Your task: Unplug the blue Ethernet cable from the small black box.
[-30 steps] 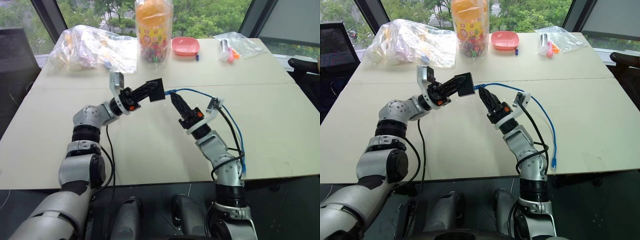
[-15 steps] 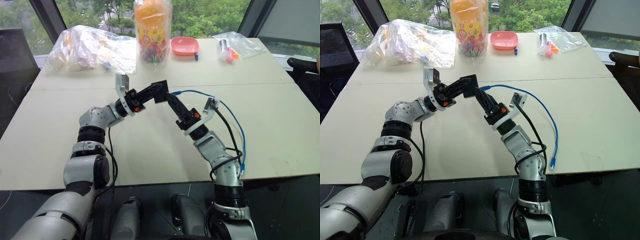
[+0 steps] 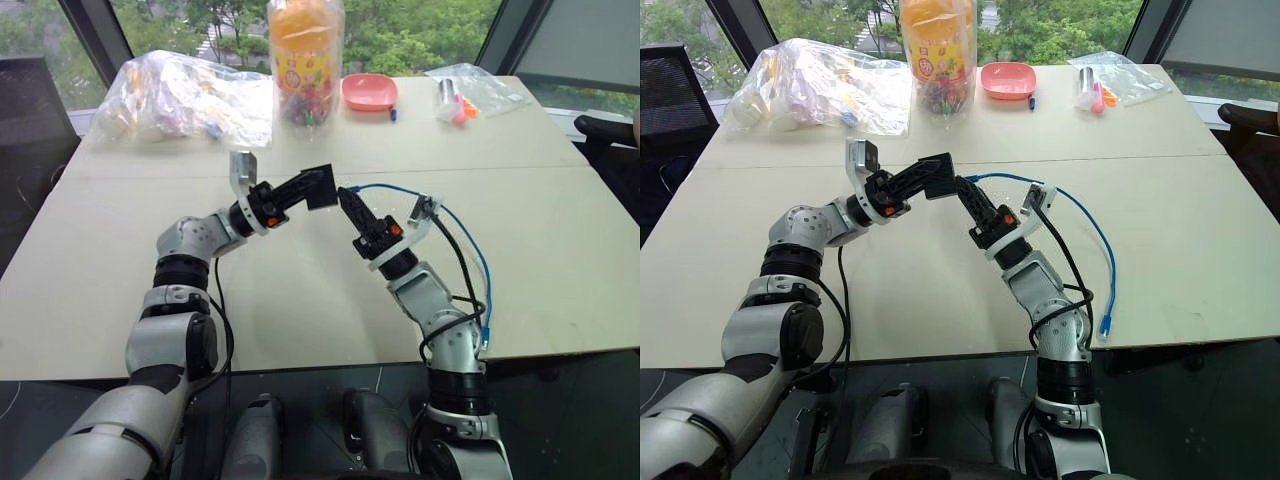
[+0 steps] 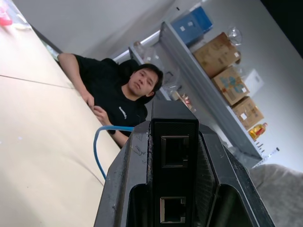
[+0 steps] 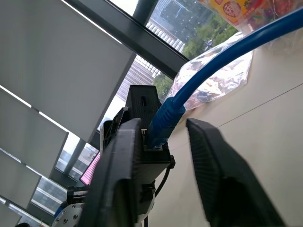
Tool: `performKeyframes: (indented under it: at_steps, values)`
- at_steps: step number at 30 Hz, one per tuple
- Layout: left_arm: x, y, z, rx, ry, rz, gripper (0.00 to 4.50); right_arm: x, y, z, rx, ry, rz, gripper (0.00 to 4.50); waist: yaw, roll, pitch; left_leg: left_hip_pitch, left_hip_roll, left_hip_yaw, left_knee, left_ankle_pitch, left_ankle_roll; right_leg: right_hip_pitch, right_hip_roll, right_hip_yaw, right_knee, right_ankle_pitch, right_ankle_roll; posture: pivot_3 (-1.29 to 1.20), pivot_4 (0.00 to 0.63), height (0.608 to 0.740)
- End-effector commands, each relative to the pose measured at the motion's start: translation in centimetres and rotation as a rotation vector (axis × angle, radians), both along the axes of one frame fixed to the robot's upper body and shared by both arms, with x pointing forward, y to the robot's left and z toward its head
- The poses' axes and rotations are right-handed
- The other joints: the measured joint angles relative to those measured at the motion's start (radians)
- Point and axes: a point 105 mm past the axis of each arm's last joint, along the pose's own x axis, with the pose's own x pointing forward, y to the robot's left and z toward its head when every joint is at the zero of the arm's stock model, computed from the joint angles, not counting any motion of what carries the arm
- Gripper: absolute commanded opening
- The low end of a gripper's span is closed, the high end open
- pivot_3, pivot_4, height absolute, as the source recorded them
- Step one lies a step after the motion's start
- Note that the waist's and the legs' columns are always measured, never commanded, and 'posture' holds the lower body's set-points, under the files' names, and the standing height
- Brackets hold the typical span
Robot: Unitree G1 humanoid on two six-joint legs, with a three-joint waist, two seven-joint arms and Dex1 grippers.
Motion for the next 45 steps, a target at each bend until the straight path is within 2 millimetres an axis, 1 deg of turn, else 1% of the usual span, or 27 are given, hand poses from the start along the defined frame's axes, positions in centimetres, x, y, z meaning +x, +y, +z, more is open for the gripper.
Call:
performKeyframes:
  at_steps: [1,6,8,11,15,17,20,25,28,30,31,32,33,34,35,37,38,40,45]
  values:
    - [-0.2,-0.1,1.5,-0.016,-0.061,-0.007,0.53,-0.8,1.0,0.6,-0.02,-0.034,0.043,0.06,0.001,0.0,0.0,0.0,0.0,0.0,0.0,0.0,0.0,0.0,0.0,0.0,0.0,0.0,0.0,0.0,0.15,0.74]
    - [-0.1,0.0,1.5,-0.013,-0.063,-0.002,0.53,-0.6,0.9,0.4,-0.03,-0.025,0.031,0.06,0.001,0.0,0.0,0.0,0.0,0.0,0.0,0.0,0.0,0.0,0.0,0.0,0.0,0.0,0.0,0.0,0.15,0.74]
    - [0.0,0.3,1.5,-0.006,-0.066,0.01,0.53,-0.4,0.5,0.3,-0.029,-0.016,0.009,0.06,0.0,0.0,0.0,0.0,0.0,0.0,0.0,0.0,0.0,0.0,0.0,0.0,0.0,0.0,0.0,0.0,0.15,0.74]
    - [0.3,2.2,1.9,0.022,-0.083,0.054,0.53,1.0,-2.6,0.0,0.018,0.026,-0.138,0.06,-0.002,0.0,0.0,0.0,0.0,0.0,0.0,0.0,0.0,0.0,0.0,0.0,0.0,0.0,0.0,0.0,0.15,0.74]
    - [0.2,4.8,2.3,0.057,-0.093,0.079,0.53,1.9,-6.0,0.1,0.09,0.054,-0.266,0.06,-0.001,0.0,0.0,0.0,0.0,0.0,0.0,0.0,0.0,0.0,0.0,0.0,0.0,0.0,-0.001,0.0,0.15,0.74]
    - [0.1,5.8,2.4,0.078,-0.1,0.09,0.53,2.0,-7.1,0.1,0.108,0.056,-0.299,0.06,-0.001,0.0,0.0,0.0,0.0,0.0,0.0,0.0,0.0,0.0,0.0,0.0,0.0,0.0,-0.001,0.0,0.15,0.74]
    - [0.2,6.6,2.7,0.09,-0.106,0.107,0.53,2.1,-7.8,0.2,0.119,0.058,-0.313,0.06,0.002,0.0,0.0,0.0,0.0,0.0,0.0,0.0,0.0,0.0,0.0,0.0,0.0,0.0,-0.001,0.0,0.15,0.74]
    - [0.5,6.1,3.1,0.048,-0.107,0.109,0.53,2.0,-7.3,0.3,0.128,0.051,-0.287,0.06,0.001,0.0,0.0,-0.001,0.0,0.0,0.0,0.0,0.0,0.0,-0.001,0.0,-0.001,0.0,-0.001,0.0,0.15,0.74]
    - [0.6,5.2,3.7,-0.021,-0.093,0.09,0.53,1.4,-5.4,1.0,0.082,0.002,-0.199,0.06,0.001,0.0,0.0,-0.001,0.0,0.0,0.0,0.0,0.0,0.0,-0.001,0.0,-0.001,0.0,0.0,0.0,0.15,0.74]
    - [0.4,3.4,4.5,-0.089,-0.093,0.034,0.53,-0.2,-2.7,2.2,0.052,-0.071,-0.047,0.06,0.005,0.0,0.0,-0.001,0.0,0.0,0.0,0.0,0.0,0.0,-0.001,0.0,-0.001,0.0,0.0,0.0,0.15,0.74]
    - [0.2,2.5,4.7,-0.1,-0.092,0.007,0.53,-0.9,-1.8,2.7,0.047,-0.1,0.008,0.06,0.006,0.0,0.0,-0.001,0.0,0.0,0.0,0.0,0.0,0.0,-0.001,0.0,-0.001,0.0,0.0,0.0,0.15,0.74]
    - [0.1,1.8,4.6,-0.102,-0.088,-0.011,0.53,-1.2,-1.3,3.0,0.042,-0.115,0.036,0.06,0.006,0.0,0.0,-0.002,0.0,0.0,0.0,0.0,0.0,0.0,-0.001,0.0,-0.001,0.0,0.0,0.0,0.15,0.74]
    - [0.0,1.2,4.4,-0.102,-0.079,-0.025,0.53,-1.5,-1.2,3.2,0.039,-0.128,0.049,0.9,0.004,0.0,0.0,-0.002,0.0,0.0,0.0,0.0,0.0,0.0,-0.001,0.0,-0.002,0.0,0.0,0.0,0.15,0.74]
    - [-0.1,0.8,4.3,-0.104,-0.064,-0.046,0.53,-1.6,-1.1,3.4,0.038,-0.136,0.061,1.28,0.002,0.0,0.0,-0.003,0.0,0.0,0.0,0.0,0.0,0.0,-0.001,0.0,-0.002,0.0,0.0,0.0,0.15,0.74]
    - [-0.3,0.5,4.1,-0.111,-0.048,-0.068,0.53,-1.6,-1.1,3.4,0.028,-0.136,0.063,1.76,-0.001,0.0,0.0,-0.002,0.0,0.0,0.0,0.0,0.0,0.0,-0.001,0.0,-0.002,0.0,0.0,0.0,0.15,0.74]
    - [-0.5,0.1,4.0,-0.119,-0.021,-0.103,0.53,-1.7,-1.0,3.4,0.01,-0.139,0.071,2.79,-0.001,0.0,0.0,-0.002,0.0,0.0,0.0,0.0,0.0,-0.001,0.0,0.0,-0.001,0.0,0.0,0.0,0.15,0.74]
    - [-0.6,-0.1,3.8,-0.12,-0.016,-0.111,0.53,-1.8,-1.1,3.4,0.007,-0.141,0.069,3.37,-0.001,0.0,0.0,-0.001,0.0,0.0,0.0,0.0,0.0,-0.001,0.0,0.0,-0.001,0.0,0.0,0.0,0.15,0.74]
    - [-0.6,-0.3,3.7,-0.122,-0.009,-0.119,0.53,-1.8,-1.2,3.6,0.008,-0.142,0.065,4.33,-0.001,0.0,0.0,-0.001,0.0,0.0,0.0,0.0,0.0,-0.001,0.0,0.0,0.0,0.0,0.0,0.0,0.15,0.74]
    - [-0.4,-0.8,3.7,-0.138,0.009,-0.127,0.53,-1.8,-1.2,3.7,0.012,-0.14,0.053,4.33,0.001,0.0,0.0,-0.001,0.0,0.0,0.0,0.0,0.0,0.0,0.0,0.0,-0.001,0.0,0.0,0.0,0.15,0.74]
